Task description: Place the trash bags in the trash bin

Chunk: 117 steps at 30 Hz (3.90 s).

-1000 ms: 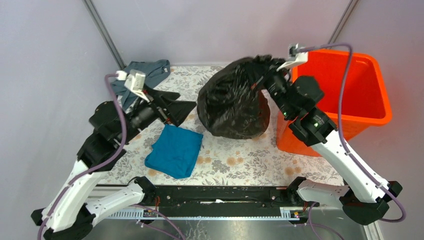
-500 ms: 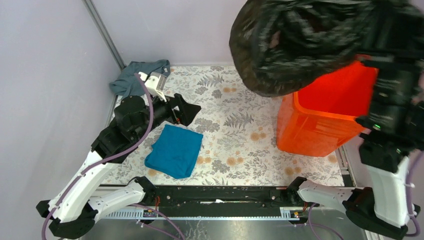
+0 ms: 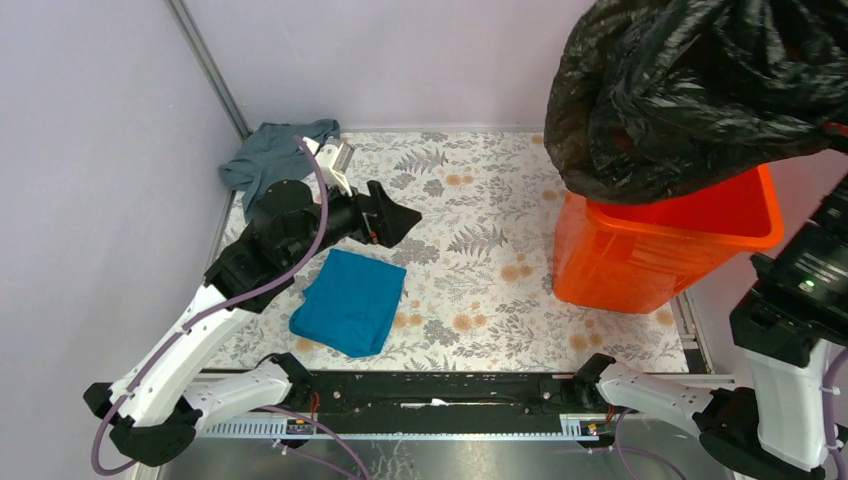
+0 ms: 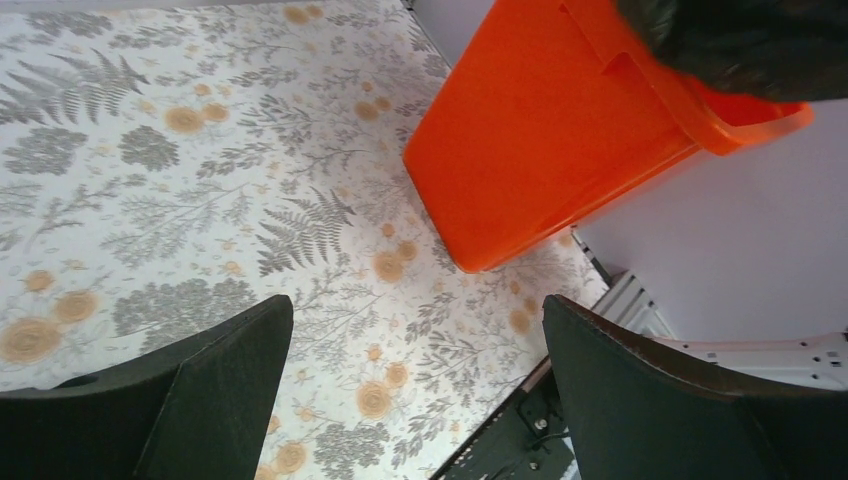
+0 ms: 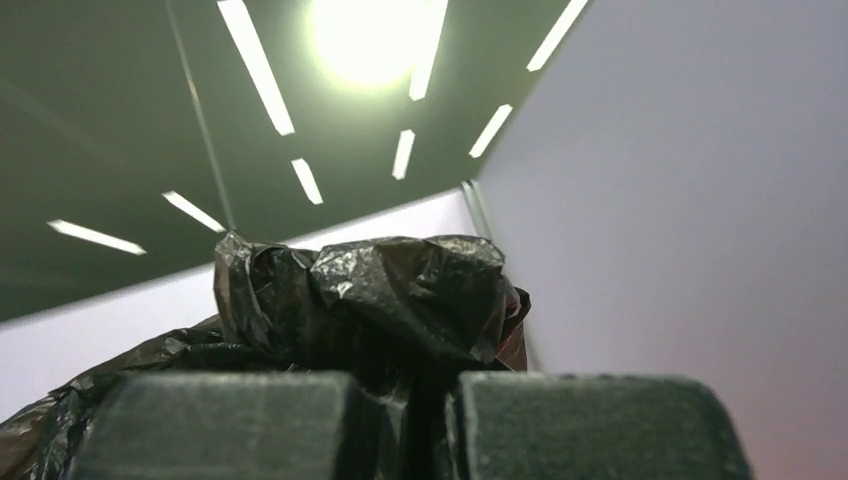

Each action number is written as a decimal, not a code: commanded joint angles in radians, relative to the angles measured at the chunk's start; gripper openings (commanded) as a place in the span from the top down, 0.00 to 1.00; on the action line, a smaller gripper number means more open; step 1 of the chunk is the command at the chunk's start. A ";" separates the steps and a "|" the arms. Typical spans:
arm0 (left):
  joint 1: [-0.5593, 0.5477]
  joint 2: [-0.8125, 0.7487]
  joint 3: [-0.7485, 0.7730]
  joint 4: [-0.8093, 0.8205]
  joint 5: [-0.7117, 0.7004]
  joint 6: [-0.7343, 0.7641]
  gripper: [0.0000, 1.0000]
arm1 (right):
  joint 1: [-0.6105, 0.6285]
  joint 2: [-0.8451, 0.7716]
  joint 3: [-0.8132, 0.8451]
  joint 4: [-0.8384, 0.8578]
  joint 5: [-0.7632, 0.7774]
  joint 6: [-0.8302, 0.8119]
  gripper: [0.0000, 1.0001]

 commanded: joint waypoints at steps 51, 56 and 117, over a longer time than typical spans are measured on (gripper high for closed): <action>-0.188 0.956 0.409 1.096 0.473 -0.781 0.15 | -0.018 0.054 -0.212 -0.014 0.381 0.168 1.00; -0.215 0.985 0.399 1.180 0.469 -0.833 0.33 | -0.018 -0.042 -0.279 -0.013 0.324 0.230 1.00; -0.108 0.155 -0.062 0.514 0.110 -0.465 1.00 | -0.018 0.109 -0.255 -0.503 -0.282 1.340 1.00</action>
